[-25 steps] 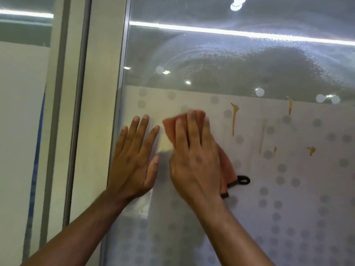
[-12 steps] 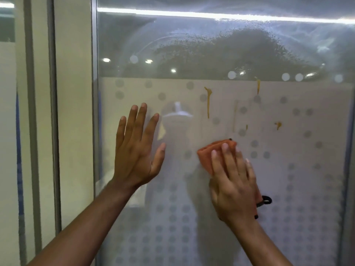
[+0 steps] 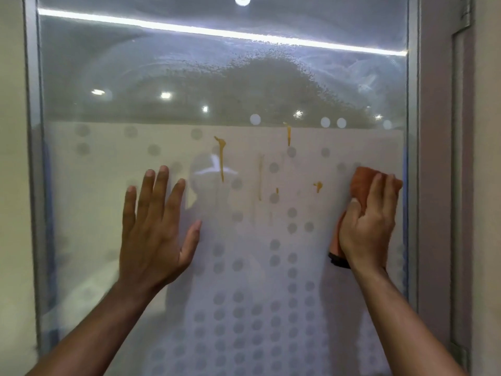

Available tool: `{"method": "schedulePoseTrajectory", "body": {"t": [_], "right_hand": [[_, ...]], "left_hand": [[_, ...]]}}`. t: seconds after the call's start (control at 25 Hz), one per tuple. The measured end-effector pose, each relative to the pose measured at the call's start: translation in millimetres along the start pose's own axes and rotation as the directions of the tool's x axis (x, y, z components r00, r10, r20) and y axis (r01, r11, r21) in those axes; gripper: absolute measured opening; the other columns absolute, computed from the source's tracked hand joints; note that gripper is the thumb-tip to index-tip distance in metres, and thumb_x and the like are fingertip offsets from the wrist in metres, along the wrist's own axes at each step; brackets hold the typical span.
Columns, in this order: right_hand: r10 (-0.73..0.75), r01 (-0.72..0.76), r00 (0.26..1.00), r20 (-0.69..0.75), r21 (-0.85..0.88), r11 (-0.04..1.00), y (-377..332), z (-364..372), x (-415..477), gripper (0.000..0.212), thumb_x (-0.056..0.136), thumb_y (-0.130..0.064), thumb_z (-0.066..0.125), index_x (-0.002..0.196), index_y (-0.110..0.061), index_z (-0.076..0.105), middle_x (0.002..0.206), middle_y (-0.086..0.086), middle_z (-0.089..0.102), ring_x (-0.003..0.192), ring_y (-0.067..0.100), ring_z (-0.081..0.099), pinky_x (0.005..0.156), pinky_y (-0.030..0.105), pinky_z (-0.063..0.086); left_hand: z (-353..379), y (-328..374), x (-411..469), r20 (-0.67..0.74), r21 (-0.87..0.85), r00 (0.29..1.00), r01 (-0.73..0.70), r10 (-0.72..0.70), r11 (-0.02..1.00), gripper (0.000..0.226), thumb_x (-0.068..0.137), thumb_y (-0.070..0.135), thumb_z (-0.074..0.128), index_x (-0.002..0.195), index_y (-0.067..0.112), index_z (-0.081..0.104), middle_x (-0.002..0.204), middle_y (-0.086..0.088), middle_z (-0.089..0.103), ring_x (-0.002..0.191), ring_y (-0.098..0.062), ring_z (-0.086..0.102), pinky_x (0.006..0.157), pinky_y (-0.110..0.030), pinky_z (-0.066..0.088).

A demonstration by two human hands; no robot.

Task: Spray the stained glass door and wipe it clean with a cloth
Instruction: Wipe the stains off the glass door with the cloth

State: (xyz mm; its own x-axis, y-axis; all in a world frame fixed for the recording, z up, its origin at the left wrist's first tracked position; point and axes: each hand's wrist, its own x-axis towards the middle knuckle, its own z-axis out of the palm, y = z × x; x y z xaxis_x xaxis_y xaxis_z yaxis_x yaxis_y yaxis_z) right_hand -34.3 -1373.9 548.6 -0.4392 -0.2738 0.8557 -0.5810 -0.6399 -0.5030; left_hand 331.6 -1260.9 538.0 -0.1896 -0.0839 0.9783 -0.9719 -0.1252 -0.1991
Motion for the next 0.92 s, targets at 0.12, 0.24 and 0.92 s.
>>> {"method": "schedulePoseTrajectory", "body": {"t": [0.12, 0.24, 0.92], "right_hand": [[-0.080, 0.080, 0.996, 0.033, 0.013, 0.997, -21, 9, 9, 0.067, 0.108, -0.027, 0.043, 0.168, -0.005, 0.025, 0.179, 0.017, 0.019, 0.168, 0.036, 0.011, 0.135, 0.054, 0.020], [-0.306, 0.309, 0.946, 0.108, -0.008, 0.951, -46, 22, -14, 0.066, 0.107, -0.030, 0.046, 0.166, -0.005, 0.033, 0.176, 0.020, 0.025, 0.165, 0.042, 0.020, 0.132, 0.053, 0.029], [-0.183, 0.183, 0.979, 0.087, 0.012, 0.983, -22, 2, 96, 0.065, 0.111, -0.027, 0.045, 0.170, -0.012, 0.022, 0.180, 0.015, 0.015, 0.168, 0.035, 0.012, 0.133, 0.044, 0.020]], "left_hand": [[2, 1, -1, -0.005, 0.018, 1.000, -0.002, 0.002, 1.000, 0.078, 0.111, 0.054, 0.036, 0.174, 0.011, 0.023, 0.185, -0.018, 0.012, 0.172, -0.039, 0.011, 0.137, -0.064, 0.014], [3, 1, -1, -0.004, 0.019, 1.000, -0.006, 0.006, 1.000, 0.079, 0.110, 0.054, 0.038, 0.174, 0.011, 0.022, 0.185, -0.017, 0.012, 0.172, -0.038, 0.011, 0.138, -0.063, 0.013], [-4, 7, 1, 0.026, 0.040, 0.999, 0.025, -0.026, 0.999, 0.078, 0.110, 0.056, 0.035, 0.171, 0.007, 0.032, 0.184, -0.018, 0.016, 0.172, -0.038, 0.015, 0.137, -0.064, 0.017]]}}
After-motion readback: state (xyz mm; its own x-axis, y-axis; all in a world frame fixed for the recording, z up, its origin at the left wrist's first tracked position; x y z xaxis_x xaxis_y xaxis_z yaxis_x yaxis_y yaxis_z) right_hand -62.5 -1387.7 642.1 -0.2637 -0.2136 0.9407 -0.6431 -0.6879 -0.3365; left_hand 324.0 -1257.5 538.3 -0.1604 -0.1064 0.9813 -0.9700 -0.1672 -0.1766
